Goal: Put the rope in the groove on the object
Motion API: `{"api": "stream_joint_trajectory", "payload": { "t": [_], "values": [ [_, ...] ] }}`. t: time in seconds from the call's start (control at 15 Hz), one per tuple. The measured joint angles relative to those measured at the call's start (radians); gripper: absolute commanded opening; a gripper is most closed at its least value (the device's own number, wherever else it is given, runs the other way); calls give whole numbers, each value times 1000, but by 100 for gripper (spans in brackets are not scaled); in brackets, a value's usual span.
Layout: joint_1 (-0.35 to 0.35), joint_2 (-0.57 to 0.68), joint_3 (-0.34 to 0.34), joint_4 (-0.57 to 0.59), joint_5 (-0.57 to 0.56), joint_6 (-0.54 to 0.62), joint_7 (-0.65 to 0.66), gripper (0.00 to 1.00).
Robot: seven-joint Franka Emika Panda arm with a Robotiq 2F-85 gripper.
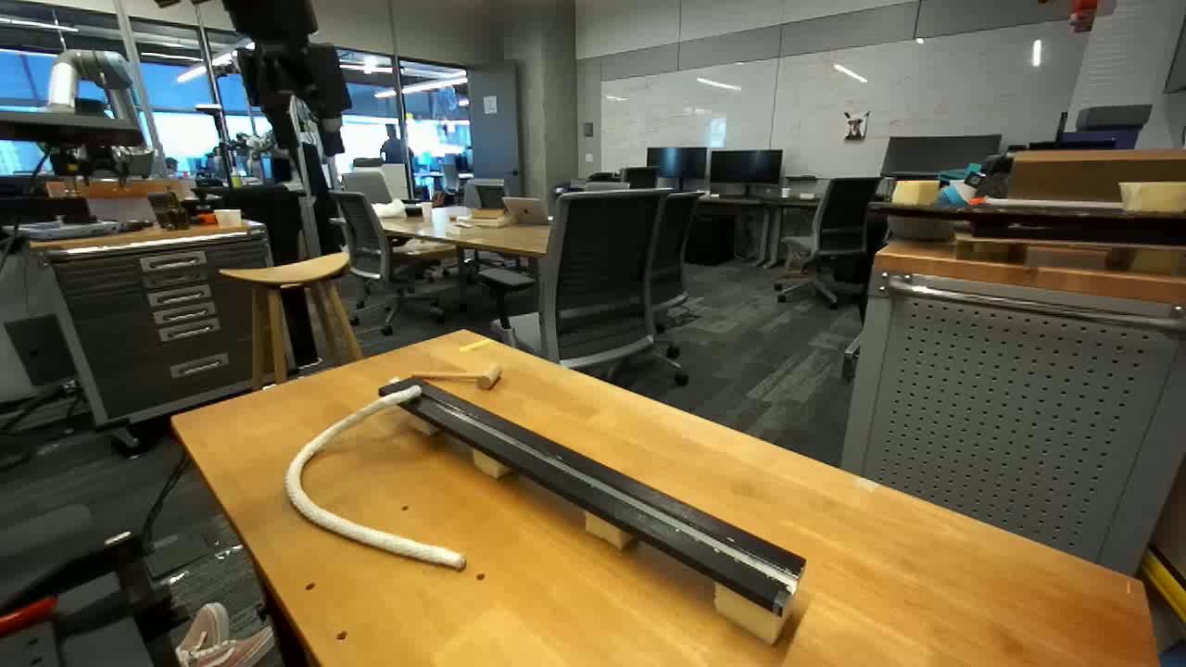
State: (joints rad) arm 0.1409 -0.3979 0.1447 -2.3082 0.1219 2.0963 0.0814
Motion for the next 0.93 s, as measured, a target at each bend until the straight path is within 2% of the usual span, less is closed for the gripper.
{"api": "stream_joint_trajectory", "payload": {
  "t": [0.8,0.93],
  "values": [
    [0,-2,0,7,0,0,0,100],
    [-5,2,1,0,-7,0,40,100]
  ]
}}
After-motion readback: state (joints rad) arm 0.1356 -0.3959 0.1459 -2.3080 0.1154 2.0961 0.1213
